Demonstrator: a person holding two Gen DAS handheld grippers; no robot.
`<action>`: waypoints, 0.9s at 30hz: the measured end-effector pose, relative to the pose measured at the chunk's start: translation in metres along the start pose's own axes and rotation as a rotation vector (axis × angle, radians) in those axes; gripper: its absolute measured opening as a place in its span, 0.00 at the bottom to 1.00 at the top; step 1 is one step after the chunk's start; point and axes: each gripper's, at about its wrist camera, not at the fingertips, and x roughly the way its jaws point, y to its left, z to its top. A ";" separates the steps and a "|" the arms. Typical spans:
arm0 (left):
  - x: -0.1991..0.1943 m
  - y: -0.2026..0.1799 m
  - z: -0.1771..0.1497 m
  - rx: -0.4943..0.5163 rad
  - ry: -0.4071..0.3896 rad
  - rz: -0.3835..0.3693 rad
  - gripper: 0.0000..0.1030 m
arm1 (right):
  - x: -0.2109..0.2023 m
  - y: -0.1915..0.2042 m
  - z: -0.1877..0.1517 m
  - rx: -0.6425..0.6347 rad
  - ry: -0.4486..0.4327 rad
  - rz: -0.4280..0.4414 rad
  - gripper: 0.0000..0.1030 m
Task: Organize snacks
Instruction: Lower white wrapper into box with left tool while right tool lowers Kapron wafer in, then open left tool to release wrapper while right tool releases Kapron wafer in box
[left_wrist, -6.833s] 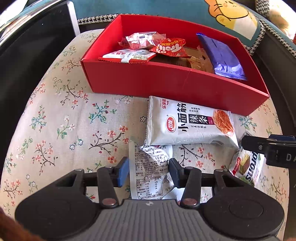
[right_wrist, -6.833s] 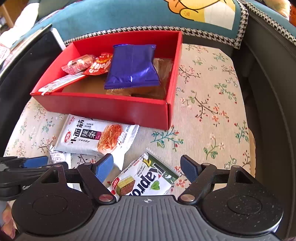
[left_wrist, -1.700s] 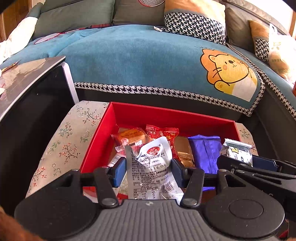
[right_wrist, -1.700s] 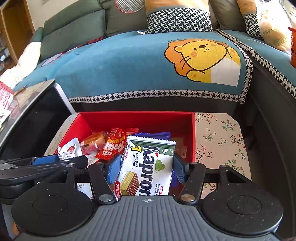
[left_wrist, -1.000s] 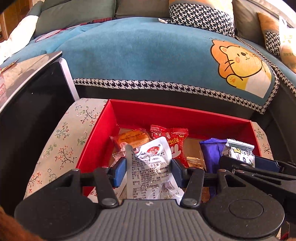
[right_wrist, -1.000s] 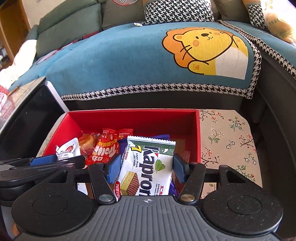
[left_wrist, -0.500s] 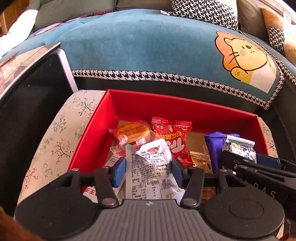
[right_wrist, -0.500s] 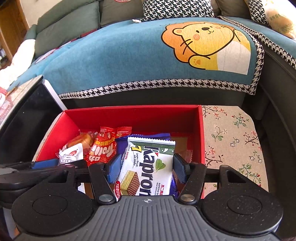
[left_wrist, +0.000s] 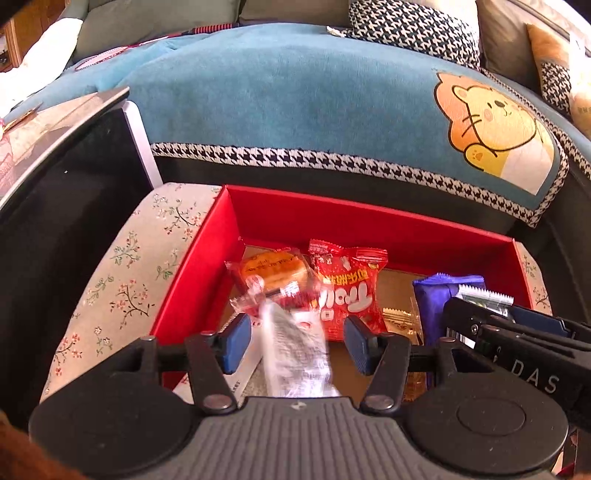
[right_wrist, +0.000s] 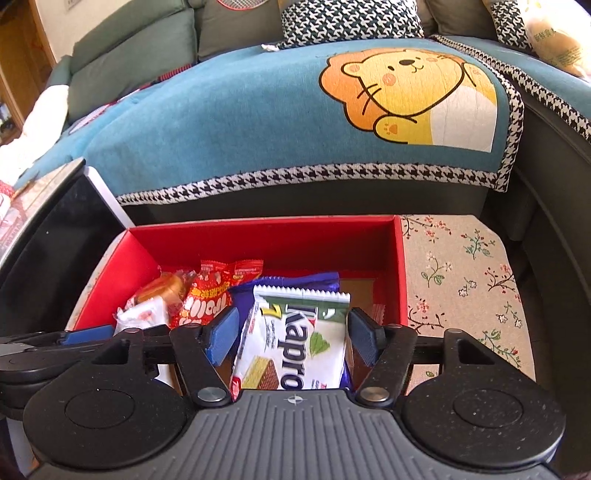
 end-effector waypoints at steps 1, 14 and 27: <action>-0.001 0.001 0.000 -0.001 -0.002 0.000 0.94 | -0.001 0.000 0.000 0.002 -0.003 0.002 0.72; -0.018 0.004 -0.001 -0.005 -0.028 -0.016 0.96 | -0.014 0.003 0.004 0.011 -0.030 0.001 0.74; -0.049 0.008 -0.016 0.013 -0.046 -0.055 0.97 | -0.043 0.009 0.002 -0.001 -0.051 -0.015 0.77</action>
